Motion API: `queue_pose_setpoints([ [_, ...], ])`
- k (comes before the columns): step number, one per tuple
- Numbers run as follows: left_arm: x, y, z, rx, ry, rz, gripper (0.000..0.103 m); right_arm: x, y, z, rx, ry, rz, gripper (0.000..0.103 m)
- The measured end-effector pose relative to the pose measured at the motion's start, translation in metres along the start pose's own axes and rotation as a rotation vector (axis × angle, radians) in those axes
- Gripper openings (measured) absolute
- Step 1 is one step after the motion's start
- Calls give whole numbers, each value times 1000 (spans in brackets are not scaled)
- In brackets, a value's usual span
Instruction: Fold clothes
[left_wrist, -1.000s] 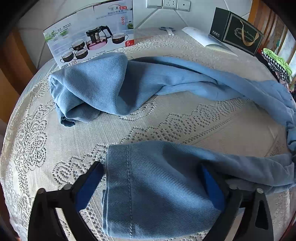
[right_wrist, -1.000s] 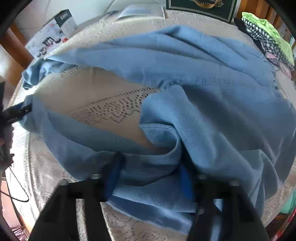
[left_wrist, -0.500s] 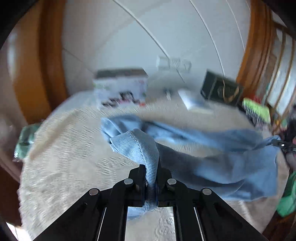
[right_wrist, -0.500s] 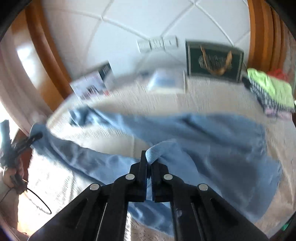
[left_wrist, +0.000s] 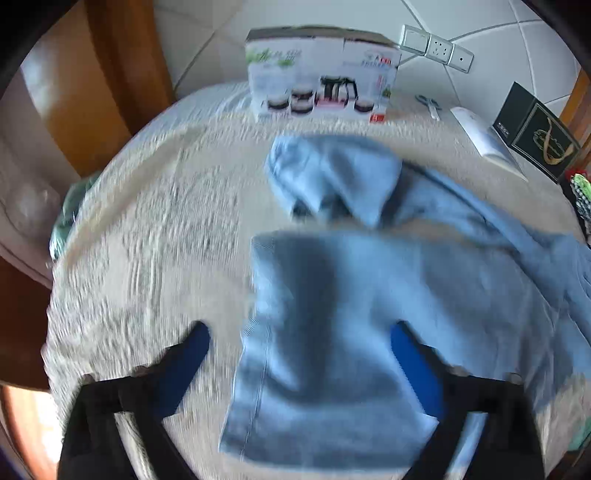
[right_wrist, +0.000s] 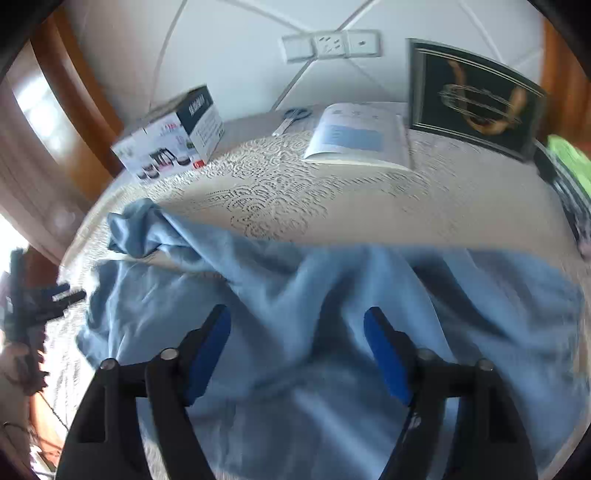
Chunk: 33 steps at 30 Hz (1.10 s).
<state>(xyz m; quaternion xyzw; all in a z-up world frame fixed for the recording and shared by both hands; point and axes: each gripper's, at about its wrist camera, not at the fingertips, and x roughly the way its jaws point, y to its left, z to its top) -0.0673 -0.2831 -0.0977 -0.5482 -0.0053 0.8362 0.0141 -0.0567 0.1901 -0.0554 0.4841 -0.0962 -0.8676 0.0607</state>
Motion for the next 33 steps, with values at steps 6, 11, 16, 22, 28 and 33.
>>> queue_pose_setpoints([
  [6,13,19,-47,-32,25,62,100,-67,-89,-71,224,-35,-76,79],
  [11,34,17,-54,-26,38,91,100,-93,-156,-117,385,-16,-235,79],
  [16,40,17,-50,-58,12,59,103,-115,-201,-150,501,-18,-362,79],
  [22,39,15,-52,-77,-1,60,103,-121,-244,-165,522,3,-459,80],
  [28,35,11,-52,-139,11,77,95,-103,-286,-158,468,41,-466,80],
  [33,18,-21,-56,-214,37,101,8,-88,-323,-153,451,64,-392,88],
])
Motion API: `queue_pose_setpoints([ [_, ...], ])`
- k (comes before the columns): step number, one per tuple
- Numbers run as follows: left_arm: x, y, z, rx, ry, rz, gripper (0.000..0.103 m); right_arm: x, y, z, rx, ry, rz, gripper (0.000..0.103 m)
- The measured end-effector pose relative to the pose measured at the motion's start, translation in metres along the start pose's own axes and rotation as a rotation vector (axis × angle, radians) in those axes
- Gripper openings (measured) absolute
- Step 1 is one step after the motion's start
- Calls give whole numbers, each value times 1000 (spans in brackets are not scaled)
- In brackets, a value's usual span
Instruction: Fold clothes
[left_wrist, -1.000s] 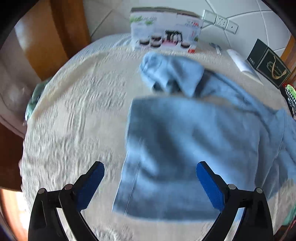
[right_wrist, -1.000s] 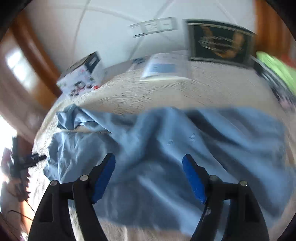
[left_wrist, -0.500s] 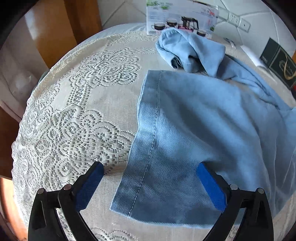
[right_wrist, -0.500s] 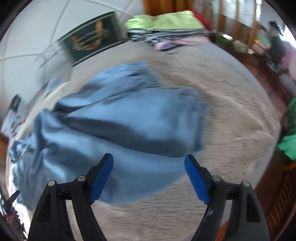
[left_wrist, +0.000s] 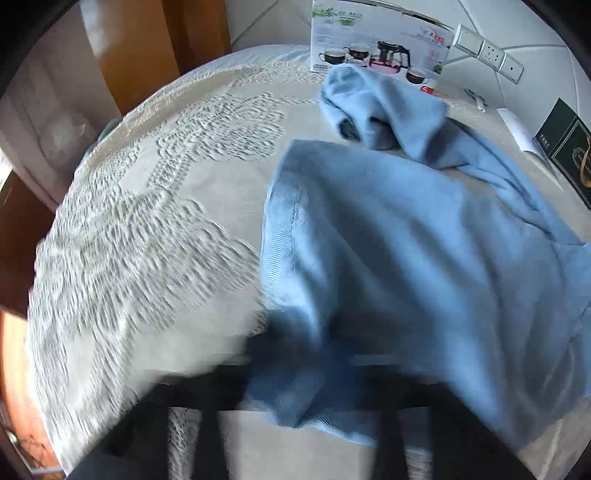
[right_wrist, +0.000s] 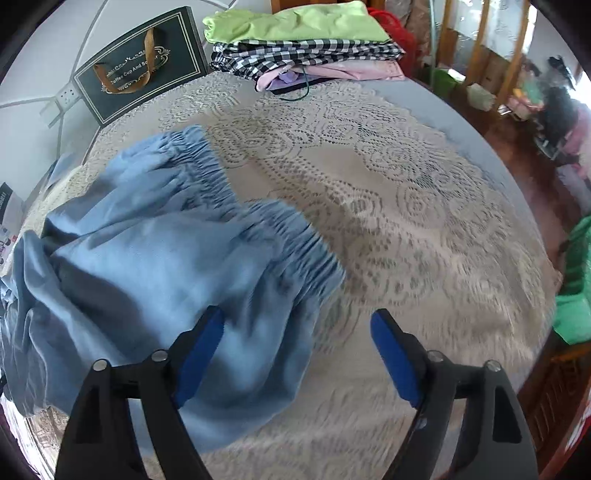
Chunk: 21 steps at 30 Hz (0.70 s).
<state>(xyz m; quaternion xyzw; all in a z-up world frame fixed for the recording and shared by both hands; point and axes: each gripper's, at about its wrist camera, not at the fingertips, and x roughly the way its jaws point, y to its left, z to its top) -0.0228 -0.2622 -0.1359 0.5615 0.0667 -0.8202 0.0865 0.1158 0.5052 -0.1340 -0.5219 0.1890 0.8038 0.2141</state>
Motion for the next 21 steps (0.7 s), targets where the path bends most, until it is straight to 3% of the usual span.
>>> queue_pose_setpoints([
  [1,-3,-5,-6,-10,-2,9,7,6,2,1,-22,22,7,88],
  [2,-6,-8,-10,-19,-6,22,7,10,9,0,-71,39,-9,78],
  [3,-11,-6,-16,-37,-11,39,6,14,16,0,-120,56,-25,49],
  [4,-16,-2,-20,-59,-16,48,6,14,25,-1,-177,61,-36,34],
  [5,-21,4,-21,-81,-23,54,6,7,33,-2,-221,48,-51,11],
  [7,-38,25,-27,-129,-39,70,5,-11,35,0,-226,17,-100,10],
  [13,-82,96,-62,-229,-30,103,6,-59,7,7,-148,-19,-89,9],
  [17,-71,124,-94,-223,76,160,6,-42,9,-10,-198,104,-121,9],
  [19,-58,131,-105,-204,126,154,6,-28,10,-21,-231,175,-144,9],
  [20,-54,130,-106,-192,137,143,6,-22,11,-24,-244,198,-157,12],
  [21,-51,128,-103,-175,148,131,7,-19,11,-24,-249,209,-166,22],
])
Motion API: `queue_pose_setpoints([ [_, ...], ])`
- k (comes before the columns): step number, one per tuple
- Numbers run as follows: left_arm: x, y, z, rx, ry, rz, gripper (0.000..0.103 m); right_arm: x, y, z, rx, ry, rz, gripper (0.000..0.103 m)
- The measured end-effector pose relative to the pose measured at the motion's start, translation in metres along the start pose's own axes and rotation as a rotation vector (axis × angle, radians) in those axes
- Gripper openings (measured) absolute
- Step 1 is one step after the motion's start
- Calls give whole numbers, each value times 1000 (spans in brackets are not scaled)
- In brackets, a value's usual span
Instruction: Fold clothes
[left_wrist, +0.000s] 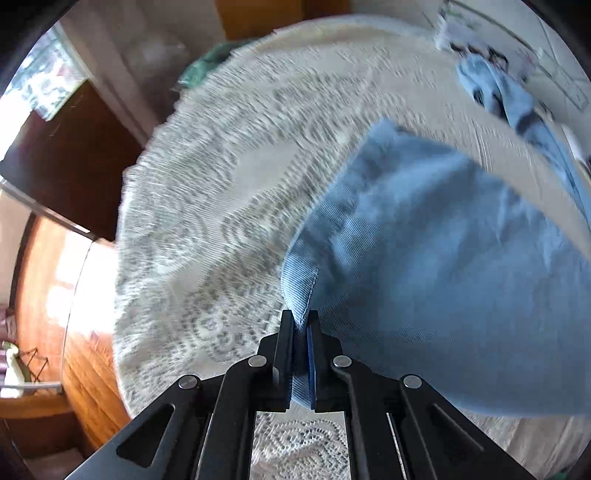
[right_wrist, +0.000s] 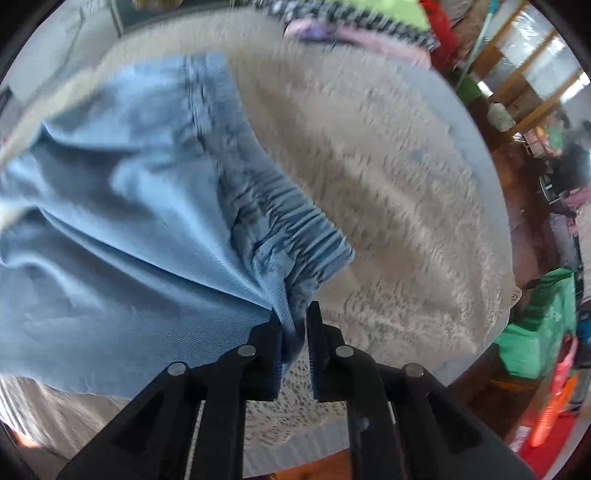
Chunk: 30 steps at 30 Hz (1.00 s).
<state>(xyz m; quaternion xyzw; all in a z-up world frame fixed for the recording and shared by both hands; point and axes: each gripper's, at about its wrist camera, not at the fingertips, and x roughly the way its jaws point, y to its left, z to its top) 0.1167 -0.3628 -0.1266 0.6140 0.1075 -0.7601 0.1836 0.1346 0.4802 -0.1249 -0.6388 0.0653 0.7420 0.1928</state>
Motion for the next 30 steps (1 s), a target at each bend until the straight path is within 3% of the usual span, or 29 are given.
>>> queue_pose_setpoints([
  [1,-4,-3,5,19,-4,1,10,-1,1,1,-2,1,-16,31],
  [2,-10,-7,9,35,-19,8,14,-8,0,3,1,-14,-36,53],
  [3,-20,-11,16,52,-48,6,28,-17,-2,5,7,-37,-39,74],
  [4,-33,-16,25,67,-86,-4,58,-29,-5,10,17,-70,-31,80],
  [6,-58,-26,47,97,-160,-35,103,-54,-10,22,41,-147,-4,83],
  [8,-78,-39,76,121,-225,-95,103,-73,-10,42,65,-218,59,86],
  [11,-88,-80,129,179,-269,-166,103,-79,3,77,80,-253,155,89],
  [19,-38,-187,240,258,-190,-235,103,-40,46,166,102,-184,221,90],
  [24,9,-235,277,316,-110,-206,103,-18,50,203,124,-133,196,90],
  [30,60,-267,282,380,-4,-157,103,25,56,226,154,-40,191,91],
])
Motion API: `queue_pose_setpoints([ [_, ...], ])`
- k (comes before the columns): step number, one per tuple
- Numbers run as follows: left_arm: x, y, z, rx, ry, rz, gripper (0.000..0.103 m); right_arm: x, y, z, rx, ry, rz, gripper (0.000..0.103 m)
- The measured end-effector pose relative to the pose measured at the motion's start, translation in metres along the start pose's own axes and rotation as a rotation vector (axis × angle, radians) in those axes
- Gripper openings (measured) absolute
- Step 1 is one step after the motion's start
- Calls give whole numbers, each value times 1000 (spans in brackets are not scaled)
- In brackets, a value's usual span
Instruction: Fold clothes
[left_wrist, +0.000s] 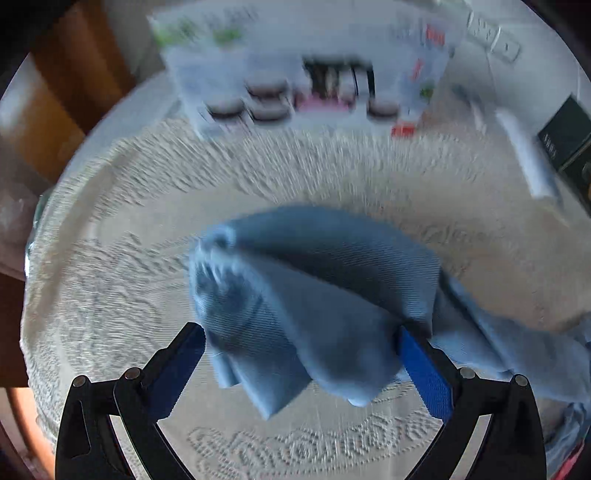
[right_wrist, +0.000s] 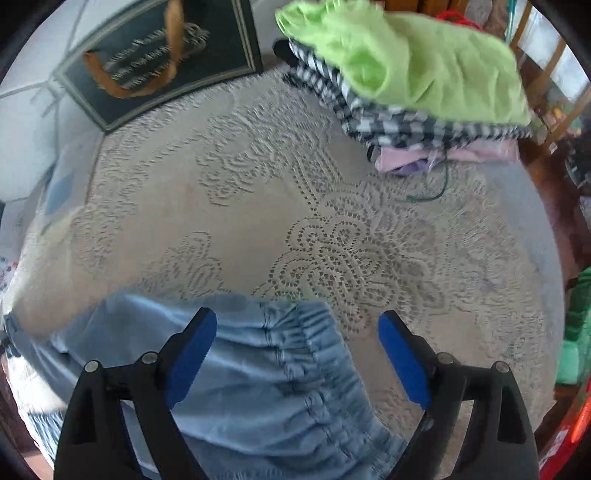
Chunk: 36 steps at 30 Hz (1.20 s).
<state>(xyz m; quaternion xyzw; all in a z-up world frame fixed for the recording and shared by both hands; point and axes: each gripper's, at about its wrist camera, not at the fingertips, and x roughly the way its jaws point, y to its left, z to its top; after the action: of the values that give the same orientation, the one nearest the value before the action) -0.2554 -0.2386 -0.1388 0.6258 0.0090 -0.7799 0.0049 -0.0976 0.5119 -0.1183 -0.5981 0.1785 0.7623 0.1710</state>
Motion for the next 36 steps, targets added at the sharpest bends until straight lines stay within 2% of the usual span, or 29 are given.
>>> queue_pose_setpoints([
  [2,6,-1,-7,-27,8,3,101,15,5,-1,-6,42,14,97],
  [3,3,0,-10,-48,-2,-1,94,20,11,-4,-39,59,-6,92],
  [4,-1,0,-12,-58,-11,-8,72,26,18,-7,-71,76,-27,78],
  [5,-8,-1,-12,-57,-22,-13,48,31,25,-11,-104,94,-47,49],
  [6,-21,-3,-11,-47,-56,5,20,31,33,-13,-139,87,-62,47],
  [8,-60,-4,-9,-24,-173,59,20,9,46,-17,-205,-14,-64,47],
  [10,-108,3,-12,-29,-325,66,20,-34,38,-16,-162,-175,4,46],
  [12,-147,18,-20,-64,-407,24,20,-63,17,-16,-74,-265,86,46],
  [14,-160,33,-34,-89,-389,-9,21,-74,-5,-18,-12,-291,115,46],
  [16,-152,44,-49,-90,-334,-4,29,-63,-17,-20,1,-253,54,47],
  [17,-142,48,-58,-80,-290,7,38,-53,-22,-23,9,-210,28,48],
  [19,-119,58,-78,-100,-223,20,99,-36,-28,-31,11,-148,2,54],
  [20,-107,63,-89,-116,-193,24,103,-30,-28,-37,2,-140,-10,59],
  [23,-89,75,-110,-164,-143,13,103,-27,-25,-46,-14,-142,-24,62],
  [26,-89,79,-112,-159,-154,43,103,-36,-24,-46,-9,-157,-26,64],
  [28,-93,83,-103,-153,-182,51,103,-43,-21,-43,-8,-176,-18,70],
  [30,-88,85,-92,-143,-185,59,103,-44,-16,-36,-15,-189,-14,80],
  [36,-50,77,-65,-106,-134,99,103,-39,-14,-32,-1,-177,-17,83],
])
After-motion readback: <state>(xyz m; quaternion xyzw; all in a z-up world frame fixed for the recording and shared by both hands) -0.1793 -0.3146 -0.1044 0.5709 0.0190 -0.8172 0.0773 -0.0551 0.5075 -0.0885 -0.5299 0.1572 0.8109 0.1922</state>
